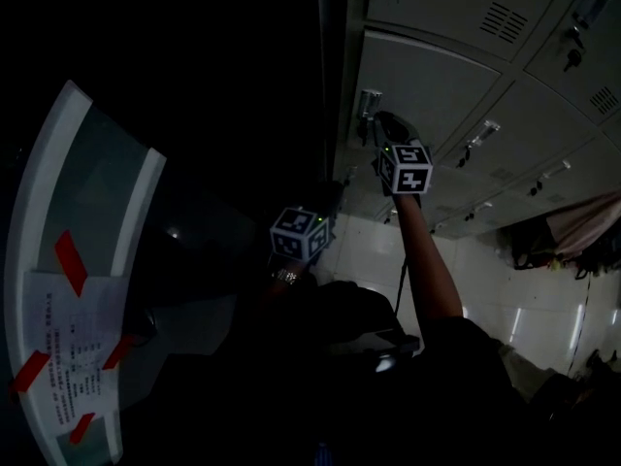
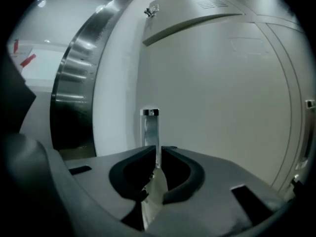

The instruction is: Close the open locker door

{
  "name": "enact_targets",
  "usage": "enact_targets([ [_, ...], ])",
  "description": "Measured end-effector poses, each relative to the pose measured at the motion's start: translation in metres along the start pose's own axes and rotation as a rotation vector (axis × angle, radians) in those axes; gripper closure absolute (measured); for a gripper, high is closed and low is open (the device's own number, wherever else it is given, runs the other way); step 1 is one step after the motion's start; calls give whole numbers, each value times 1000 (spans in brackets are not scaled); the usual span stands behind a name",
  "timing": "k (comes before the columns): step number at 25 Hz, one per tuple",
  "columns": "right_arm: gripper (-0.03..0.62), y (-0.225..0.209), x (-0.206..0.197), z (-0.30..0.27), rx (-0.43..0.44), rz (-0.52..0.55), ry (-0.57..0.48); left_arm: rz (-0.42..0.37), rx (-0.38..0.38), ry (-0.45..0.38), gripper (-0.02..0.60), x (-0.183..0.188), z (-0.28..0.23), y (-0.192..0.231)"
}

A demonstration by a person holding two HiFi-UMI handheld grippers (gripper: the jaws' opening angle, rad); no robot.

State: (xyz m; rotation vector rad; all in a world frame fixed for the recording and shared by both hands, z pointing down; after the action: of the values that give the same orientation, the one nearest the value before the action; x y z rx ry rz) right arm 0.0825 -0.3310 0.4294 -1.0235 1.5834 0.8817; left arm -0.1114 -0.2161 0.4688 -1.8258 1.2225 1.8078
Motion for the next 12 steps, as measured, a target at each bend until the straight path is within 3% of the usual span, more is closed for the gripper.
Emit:
enact_targets([
  [6,556,-19,0,-9,-82,9,32,0,-3,7,551,0,6,1],
  [7,579,-20,-1,-10,-92,16,35,1,-3,10,551,0,7,2],
  [12,569,-19,2,-10,-82,26,43,4,-24,14,551,-3,12,6],
])
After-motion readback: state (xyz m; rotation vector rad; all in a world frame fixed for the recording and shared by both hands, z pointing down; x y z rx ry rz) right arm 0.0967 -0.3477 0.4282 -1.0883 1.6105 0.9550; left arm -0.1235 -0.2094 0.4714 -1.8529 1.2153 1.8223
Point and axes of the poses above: the fingertips, and each gripper's own axes: z backward along the fingers, y to its left, x out of its top, the point moved 10 cm from there along z, backward along the fingers, and after that the axes turned 4 degrees about z, right-handed, at the moved point
